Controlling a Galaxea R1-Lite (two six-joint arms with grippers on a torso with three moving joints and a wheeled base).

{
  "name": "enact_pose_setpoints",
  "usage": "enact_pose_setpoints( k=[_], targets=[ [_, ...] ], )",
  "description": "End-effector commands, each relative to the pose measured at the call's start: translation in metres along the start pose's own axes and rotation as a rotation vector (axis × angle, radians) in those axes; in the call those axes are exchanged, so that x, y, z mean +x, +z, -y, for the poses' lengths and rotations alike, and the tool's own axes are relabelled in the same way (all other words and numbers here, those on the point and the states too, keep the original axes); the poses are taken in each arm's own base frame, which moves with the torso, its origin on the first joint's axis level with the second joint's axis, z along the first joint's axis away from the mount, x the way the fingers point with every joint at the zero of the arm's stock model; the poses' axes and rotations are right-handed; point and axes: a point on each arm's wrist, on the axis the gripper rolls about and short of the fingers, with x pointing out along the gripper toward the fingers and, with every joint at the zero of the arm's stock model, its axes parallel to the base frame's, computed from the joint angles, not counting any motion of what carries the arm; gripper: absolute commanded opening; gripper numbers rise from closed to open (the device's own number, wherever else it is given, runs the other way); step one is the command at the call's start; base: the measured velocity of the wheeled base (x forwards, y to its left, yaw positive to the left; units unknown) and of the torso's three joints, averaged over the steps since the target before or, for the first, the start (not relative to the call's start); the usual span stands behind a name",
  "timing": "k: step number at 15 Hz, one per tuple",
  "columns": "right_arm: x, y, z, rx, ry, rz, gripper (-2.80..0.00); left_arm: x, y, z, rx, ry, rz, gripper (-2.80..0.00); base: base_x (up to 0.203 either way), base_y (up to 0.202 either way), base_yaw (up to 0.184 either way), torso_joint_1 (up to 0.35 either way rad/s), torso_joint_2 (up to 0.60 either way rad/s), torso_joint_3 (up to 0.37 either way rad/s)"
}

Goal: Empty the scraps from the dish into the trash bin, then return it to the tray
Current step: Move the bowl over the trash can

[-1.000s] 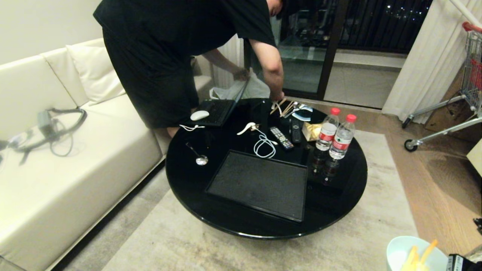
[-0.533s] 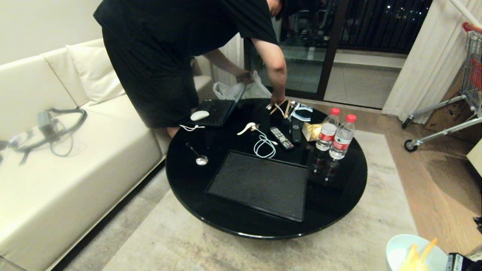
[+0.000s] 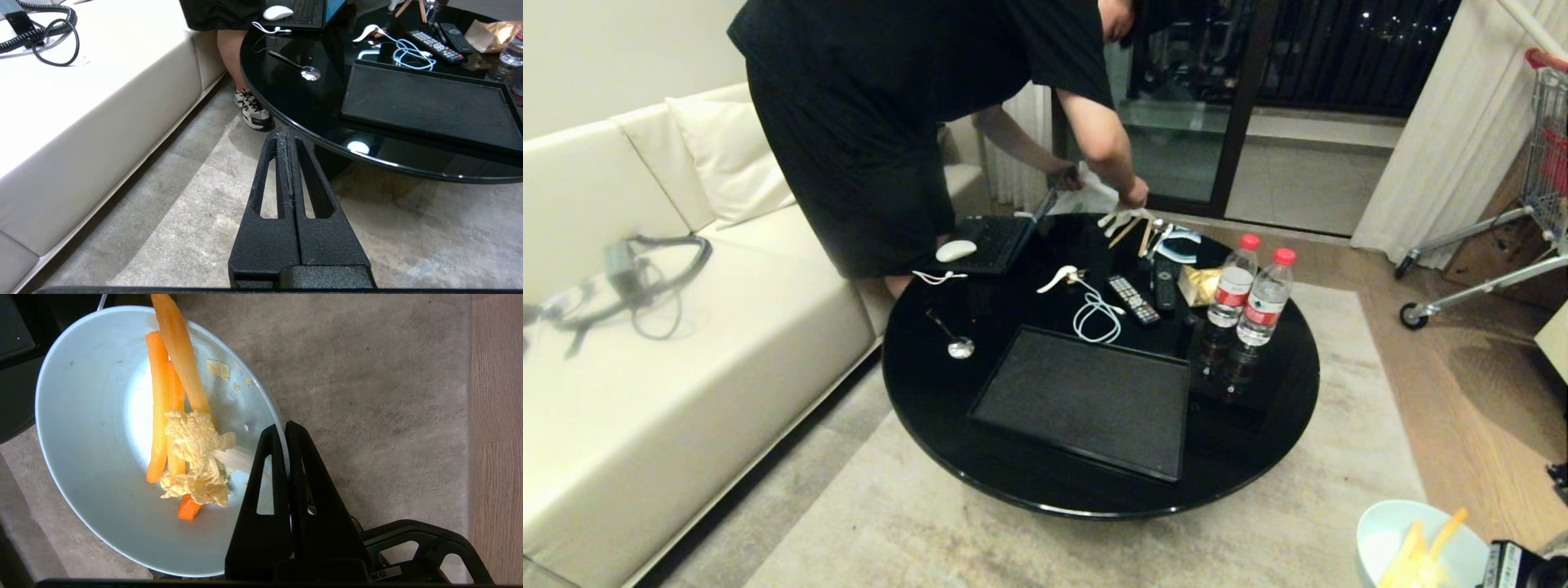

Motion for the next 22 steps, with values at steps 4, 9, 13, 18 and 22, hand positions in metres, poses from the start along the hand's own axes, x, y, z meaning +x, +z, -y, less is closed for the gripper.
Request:
enact_pose_setpoints(
  k=[4,9,13,18,22],
  targets=[
    [0.0015,-0.0001,-0.0004,0.001,-0.005,-0.009,-2.8,0.0,0.0,0.0,0.0,0.001,0.001,-2.8,0.0,0.0,0.0,0.0,0.0,0.0],
    [0.0012,0.0,-0.0002,0.002,-0.005,-0.007,-2.8,0.0,0.0,0.0,0.0,0.001,0.001,-2.8,-0.003,0.001,-0.072,0.002,0.0,0.001],
    [0.001,0.0,-0.0001,0.001,-0.006,-0.005,-2.8,0.0,0.0,0.0,0.0,0.001,0.001,-2.8,0.001,0.01,-0.168,0.003,0.0,0.002],
    [0.001,0.0001,-0.0001,0.001,-0.007,-0.004,-2.8,0.0,0.0,0.0,0.0,0.001,0.001,-2.8,-0.002,0.008,-0.167,-0.003,0.0,0.003],
    [0.0008,0.0002,0.0001,0.002,-0.008,-0.002,-2.8,0.0,0.0,0.0,0.0,0.001,0.001,-2.8,-0.001,0.012,-0.167,0.002,0.0,0.004]
  ],
)
